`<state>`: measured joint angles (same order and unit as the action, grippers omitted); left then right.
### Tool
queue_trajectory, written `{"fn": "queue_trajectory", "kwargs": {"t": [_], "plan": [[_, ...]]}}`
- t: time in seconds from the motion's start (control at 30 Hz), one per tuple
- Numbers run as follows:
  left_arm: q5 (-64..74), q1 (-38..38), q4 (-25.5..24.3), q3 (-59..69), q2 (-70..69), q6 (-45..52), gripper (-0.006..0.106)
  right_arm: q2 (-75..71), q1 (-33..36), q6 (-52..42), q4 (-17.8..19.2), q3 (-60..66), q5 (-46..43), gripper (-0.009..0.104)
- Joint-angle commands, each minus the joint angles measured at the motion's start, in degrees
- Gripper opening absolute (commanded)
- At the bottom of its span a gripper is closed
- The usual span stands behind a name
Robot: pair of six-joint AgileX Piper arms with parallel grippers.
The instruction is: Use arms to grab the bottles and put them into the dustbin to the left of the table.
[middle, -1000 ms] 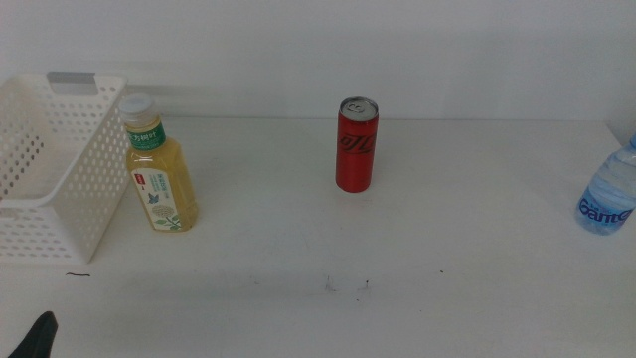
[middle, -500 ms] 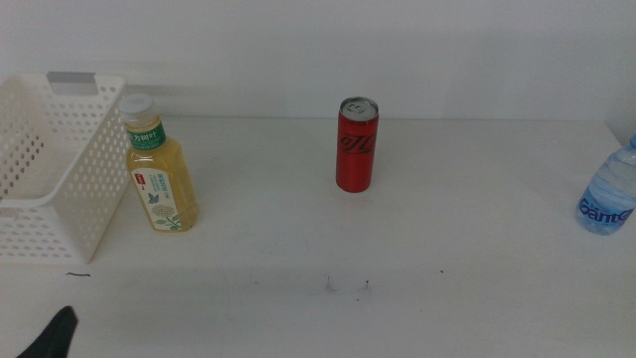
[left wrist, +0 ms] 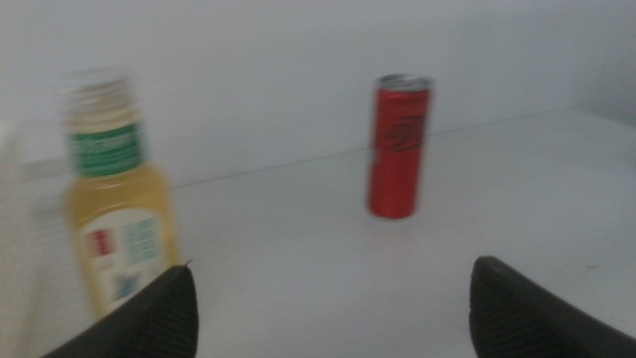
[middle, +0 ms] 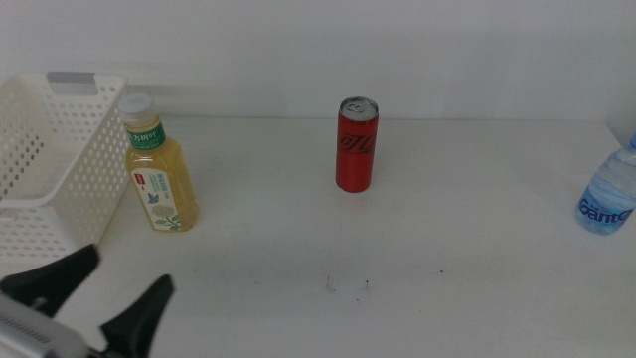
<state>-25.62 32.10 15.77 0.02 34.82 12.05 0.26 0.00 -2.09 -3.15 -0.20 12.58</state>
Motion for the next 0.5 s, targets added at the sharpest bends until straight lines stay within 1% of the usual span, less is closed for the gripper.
{"fn": "queue_trajectory", "kwargs": {"t": [0.0, 0.1, 0.27, 0.33, 0.47], "plan": [[-9.0, 4.6, 2.7, 0.0, 5.7, -0.3, 0.094, -0.3, 0.0, -0.3, 0.4, 0.2, -0.5, 0.092], [-16.9, 9.9, 3.9, 0.0, 13.5, -0.3, 0.094, -0.3, 0.0, -0.3, 0.4, 0.2, -0.5, 0.092], [-31.1, 17.4, 7.2, 0.0, 26.8, -0.5, 0.094, -0.3, 0.0, -0.3, 0.4, 0.2, -0.5, 0.092], [-36.1, 19.0, 7.7, 0.0, 31.3, -1.9, 0.094, -0.3, 0.0, -0.3, 0.4, 0.2, -0.5, 0.092], [-43.6, 19.1, 6.8, 0.0, 39.0, -3.5, 0.094, -0.3, 0.0, -0.3, 0.4, 0.2, -0.5, 0.092]]}}
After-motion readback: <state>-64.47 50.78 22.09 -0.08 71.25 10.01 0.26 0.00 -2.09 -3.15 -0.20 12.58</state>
